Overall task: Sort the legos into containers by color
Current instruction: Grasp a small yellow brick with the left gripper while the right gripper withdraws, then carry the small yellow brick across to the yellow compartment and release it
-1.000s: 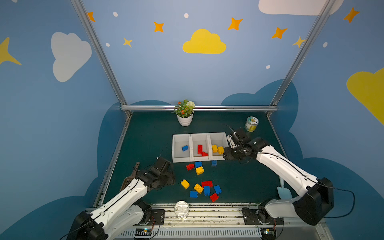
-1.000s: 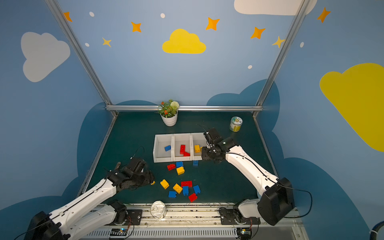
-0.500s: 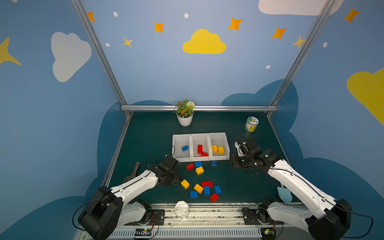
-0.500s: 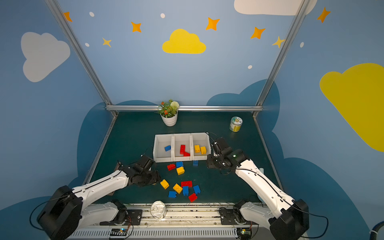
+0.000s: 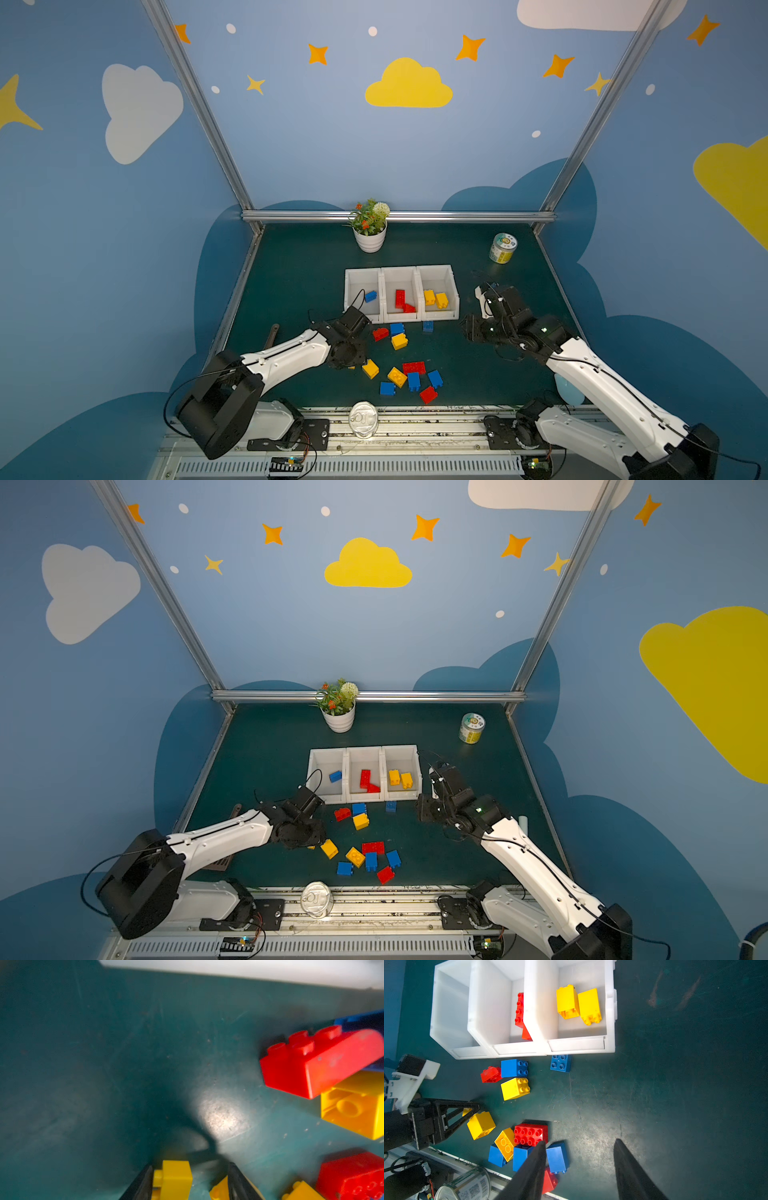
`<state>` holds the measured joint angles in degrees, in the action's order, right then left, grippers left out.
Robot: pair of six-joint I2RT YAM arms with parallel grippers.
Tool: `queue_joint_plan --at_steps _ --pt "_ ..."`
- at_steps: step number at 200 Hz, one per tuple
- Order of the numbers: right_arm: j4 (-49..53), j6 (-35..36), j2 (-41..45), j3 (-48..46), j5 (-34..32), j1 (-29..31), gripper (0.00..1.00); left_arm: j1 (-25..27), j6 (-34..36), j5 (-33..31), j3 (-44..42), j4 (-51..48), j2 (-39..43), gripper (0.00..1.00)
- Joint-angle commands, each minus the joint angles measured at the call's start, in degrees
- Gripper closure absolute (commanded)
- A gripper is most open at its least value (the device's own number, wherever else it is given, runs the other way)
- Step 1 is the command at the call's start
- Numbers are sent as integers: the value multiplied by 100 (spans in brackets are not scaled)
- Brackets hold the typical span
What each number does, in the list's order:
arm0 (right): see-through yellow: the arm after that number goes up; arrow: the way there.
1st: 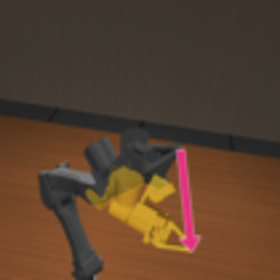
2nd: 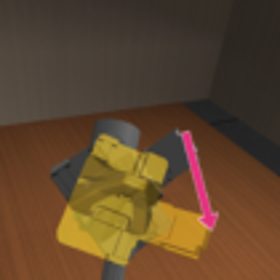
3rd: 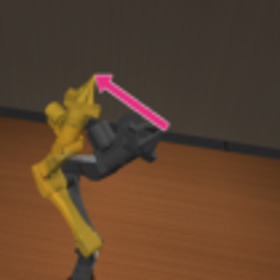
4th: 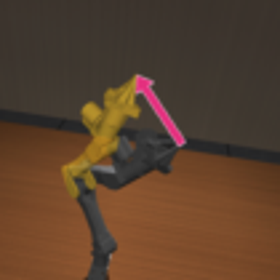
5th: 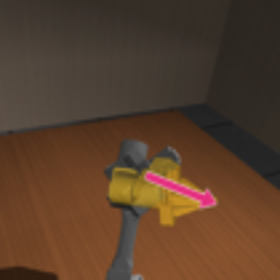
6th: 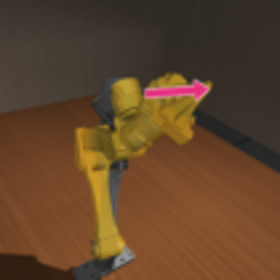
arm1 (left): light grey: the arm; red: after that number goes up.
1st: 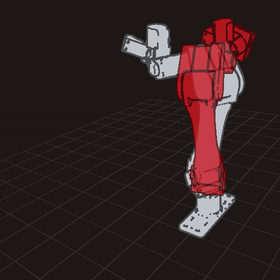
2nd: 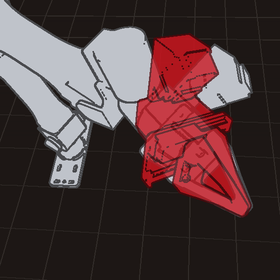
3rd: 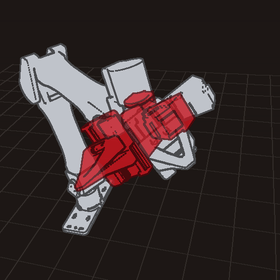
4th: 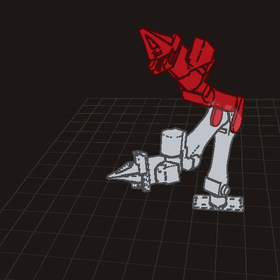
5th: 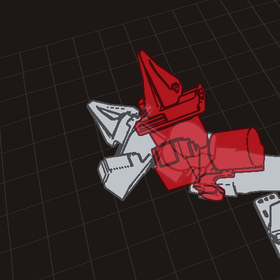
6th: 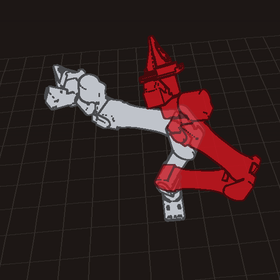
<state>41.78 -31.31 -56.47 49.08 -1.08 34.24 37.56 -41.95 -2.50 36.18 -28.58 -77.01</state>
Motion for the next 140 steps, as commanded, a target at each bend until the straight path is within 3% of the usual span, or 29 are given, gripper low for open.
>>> queue_joint_plan --at_steps 1,74,140 --pt "-117 -60 99 -52 -77 -13 48 36 60 -145 -185 -349 7 48" --pt "-74 -117 136 -65 -103 -11 52 63 178 -189 -160 -166 -351 68" --pt "31 -143 310 2 -230 -14 56 76 400 -155 169 -296 -268 75"
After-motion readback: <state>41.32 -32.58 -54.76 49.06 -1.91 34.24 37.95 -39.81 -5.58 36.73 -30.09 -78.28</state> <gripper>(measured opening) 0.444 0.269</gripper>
